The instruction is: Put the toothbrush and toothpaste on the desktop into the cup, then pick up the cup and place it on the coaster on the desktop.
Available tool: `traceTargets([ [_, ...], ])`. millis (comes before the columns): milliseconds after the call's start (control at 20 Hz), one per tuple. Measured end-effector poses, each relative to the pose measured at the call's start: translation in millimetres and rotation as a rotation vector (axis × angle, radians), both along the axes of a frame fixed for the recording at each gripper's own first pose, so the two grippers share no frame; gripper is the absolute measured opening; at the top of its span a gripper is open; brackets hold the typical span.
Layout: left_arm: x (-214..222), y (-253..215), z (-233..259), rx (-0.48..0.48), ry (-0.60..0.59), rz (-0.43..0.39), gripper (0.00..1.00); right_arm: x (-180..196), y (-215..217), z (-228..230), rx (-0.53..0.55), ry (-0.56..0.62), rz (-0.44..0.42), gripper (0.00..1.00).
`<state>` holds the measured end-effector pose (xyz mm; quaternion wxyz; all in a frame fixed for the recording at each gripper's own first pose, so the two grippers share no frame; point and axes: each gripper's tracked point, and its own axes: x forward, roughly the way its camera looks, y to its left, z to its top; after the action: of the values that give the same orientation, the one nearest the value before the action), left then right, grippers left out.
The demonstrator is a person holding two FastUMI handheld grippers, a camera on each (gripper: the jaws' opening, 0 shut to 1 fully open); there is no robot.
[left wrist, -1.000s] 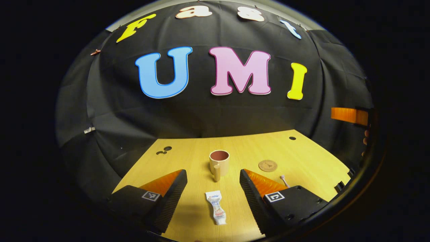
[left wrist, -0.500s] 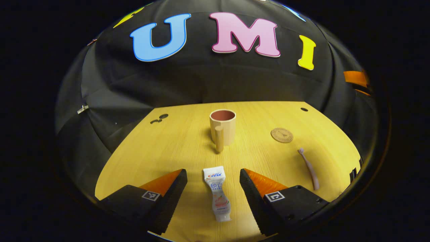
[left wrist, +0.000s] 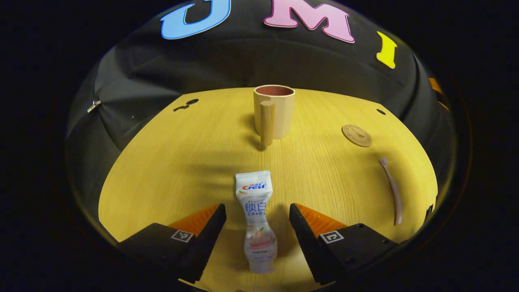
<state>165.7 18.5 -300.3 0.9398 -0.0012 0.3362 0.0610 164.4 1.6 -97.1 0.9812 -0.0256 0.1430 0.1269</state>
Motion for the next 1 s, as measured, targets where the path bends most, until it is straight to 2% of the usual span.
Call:
traceTargets([
  [200, 2.7, 3.9, -8.7, -0.027, 0.027, 0.050, 0.93, -4.0, -5.9, -9.9, -0.018, 0.032, 0.023, 0.99],
  [400, -0.7, 2.1, -11.2, -0.018, 0.055, 0.028, 0.77, -17.0, -9.9, -19.7, -0.027, 0.050, 0.010, 0.99],
  [450, -1.1, 1.0, -11.7, -0.019, 0.066, 0.017, 0.77, -23.8, -8.2, -25.1, -0.026, 0.065, 0.004, 0.98],
  [500, -3.6, 0.4, -12.2, -0.018, 0.080, 0.008, 0.69, -30.0, -6.7, -29.4, -0.028, 0.078, -0.001, 0.98],
  [550, -4.8, -0.3, -10.4, -0.018, 0.083, -0.009, 0.69, -35.8, -5.7, -35.2, -0.037, 0.091, -0.009, 0.99],
  [600, -3.8, 0.4, -13.1, -0.017, 0.084, -0.016, 0.55, -42.7, -5.0, -41.4, -0.046, 0.106, -0.016, 0.98],
  [700, -6.0, 0.8, -12.4, -0.007, 0.082, -0.037, 0.35, -57.0, -1.7, -51.9, -0.058, 0.141, -0.027, 0.99],
  [800, -7.1, -0.8, -12.7, 0.005, 0.094, -0.066, 0.34, -70.2, 3.0, -61.6, -0.076, 0.170, -0.026, 0.99],
  [900, -7.5, -1.1, -11.8, 0.015, 0.101, -0.094, 0.27, -77.0, 2.2, -73.3, -0.114, 0.188, -0.024, 0.99],
  [1000, -6.8, -2.8, -11.1, 0.010, 0.105, -0.112, 0.24, -87.1, 5.4, -86.5, -0.135, 0.216, -0.022, 0.99],
])
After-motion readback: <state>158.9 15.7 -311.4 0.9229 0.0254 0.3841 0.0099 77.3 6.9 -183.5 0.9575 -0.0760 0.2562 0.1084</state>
